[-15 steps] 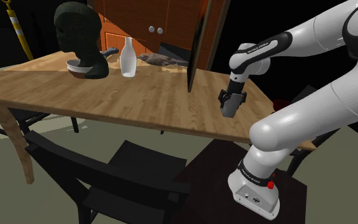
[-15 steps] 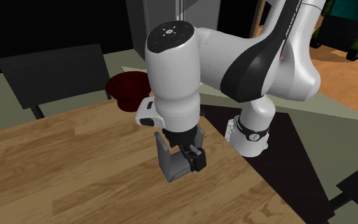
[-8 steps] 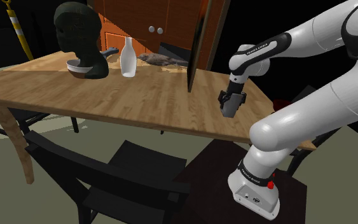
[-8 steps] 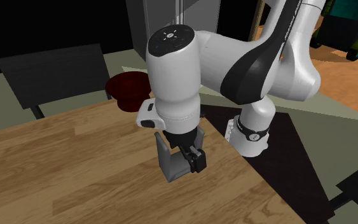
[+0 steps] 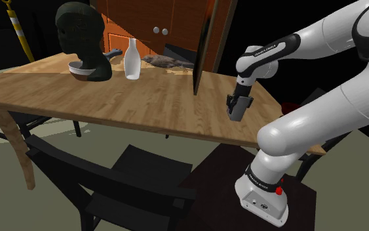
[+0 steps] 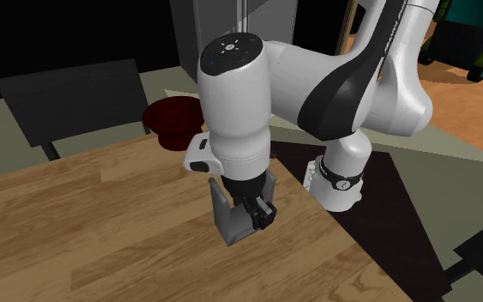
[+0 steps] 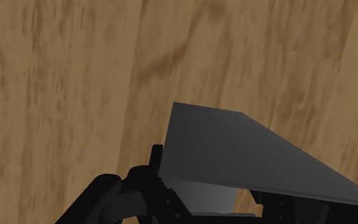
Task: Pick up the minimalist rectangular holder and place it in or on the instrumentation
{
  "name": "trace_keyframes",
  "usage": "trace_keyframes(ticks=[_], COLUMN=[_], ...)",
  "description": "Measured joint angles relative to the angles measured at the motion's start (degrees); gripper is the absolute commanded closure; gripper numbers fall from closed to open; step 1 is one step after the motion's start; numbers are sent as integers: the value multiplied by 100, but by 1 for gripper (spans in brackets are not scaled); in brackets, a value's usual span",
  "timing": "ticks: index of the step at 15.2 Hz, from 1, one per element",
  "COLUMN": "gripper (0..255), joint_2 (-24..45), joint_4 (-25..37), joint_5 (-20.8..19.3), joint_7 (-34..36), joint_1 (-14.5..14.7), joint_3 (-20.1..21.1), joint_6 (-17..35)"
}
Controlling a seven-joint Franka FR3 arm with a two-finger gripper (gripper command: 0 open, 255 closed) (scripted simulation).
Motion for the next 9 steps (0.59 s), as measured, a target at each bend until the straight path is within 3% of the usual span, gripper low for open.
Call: trace_keyframes(ticks=[9], gripper=[255], joint_2=[-301], joint_4=[278], joint_5=[21], joint_7=[7], joint_1=[-11], joint_3=[89], joint_6=[-583])
